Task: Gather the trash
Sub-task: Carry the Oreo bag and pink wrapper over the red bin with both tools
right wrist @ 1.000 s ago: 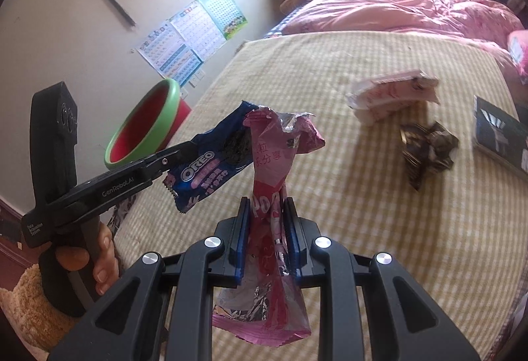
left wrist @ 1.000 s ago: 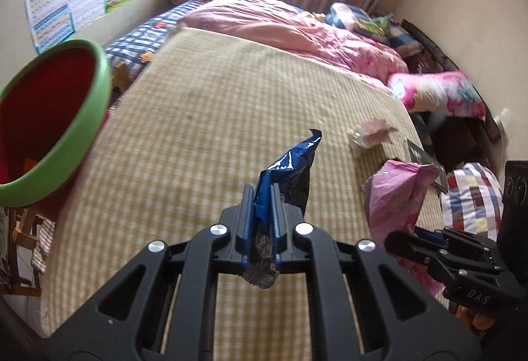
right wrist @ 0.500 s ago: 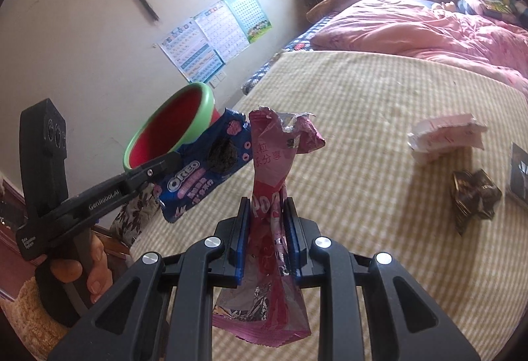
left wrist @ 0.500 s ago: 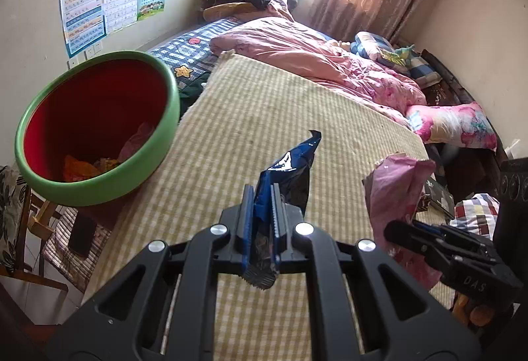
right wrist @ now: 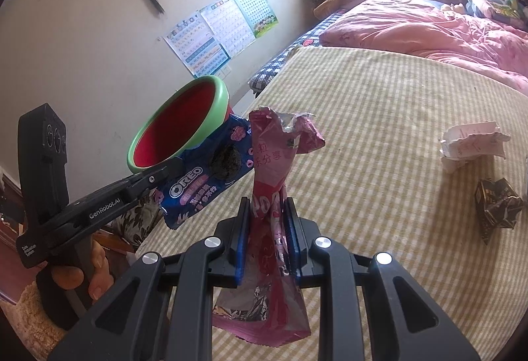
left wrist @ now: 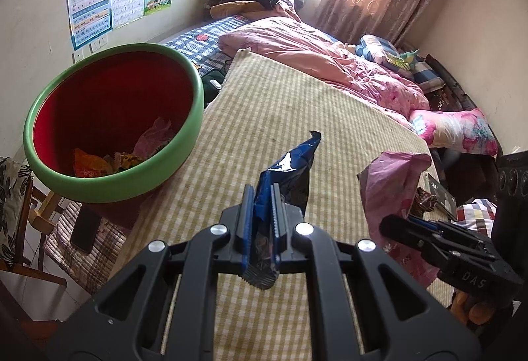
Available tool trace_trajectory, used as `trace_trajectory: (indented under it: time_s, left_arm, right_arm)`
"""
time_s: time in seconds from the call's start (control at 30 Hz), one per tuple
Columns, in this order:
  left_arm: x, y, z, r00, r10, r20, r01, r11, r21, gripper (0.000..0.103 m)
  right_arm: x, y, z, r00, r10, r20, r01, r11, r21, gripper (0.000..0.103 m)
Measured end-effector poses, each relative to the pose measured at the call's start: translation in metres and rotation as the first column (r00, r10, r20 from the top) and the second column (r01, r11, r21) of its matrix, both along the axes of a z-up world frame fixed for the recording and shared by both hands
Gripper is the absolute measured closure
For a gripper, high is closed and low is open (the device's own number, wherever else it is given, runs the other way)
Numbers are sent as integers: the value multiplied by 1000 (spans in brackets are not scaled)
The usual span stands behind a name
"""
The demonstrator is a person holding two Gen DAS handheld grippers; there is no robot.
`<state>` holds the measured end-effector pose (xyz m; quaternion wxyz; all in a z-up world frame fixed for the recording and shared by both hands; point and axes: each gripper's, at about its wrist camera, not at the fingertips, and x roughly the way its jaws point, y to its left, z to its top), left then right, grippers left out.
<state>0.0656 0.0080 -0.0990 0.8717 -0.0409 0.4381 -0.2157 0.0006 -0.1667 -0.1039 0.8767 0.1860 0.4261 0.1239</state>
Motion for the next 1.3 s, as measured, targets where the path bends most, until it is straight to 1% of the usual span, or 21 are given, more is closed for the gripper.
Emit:
trace_trajectory:
  time_s: [0.27,0.63,0.93,1.3]
  left_arm:
    - [9,15,1,1000,7,2,-7,1000,-5,93]
    - [21,32,-1,1000,-9,-6,8,1000,-14,93]
    - [33,49,13,999,-20,30,21,1000,-24,93]
    - [57,72,21,998,-30,54,31,999,-30,93]
  right_arm:
    - [12,14,-2,1000,4,-9,-4,1000,-5,81]
    - [25,34,-4,1000,-10,-18,10,1000,-12,81]
    - [37,49,2,1000,-26,-4,26,999,-23,81]
    - [59,73,12,999,-35,24,36,998,-47,81]
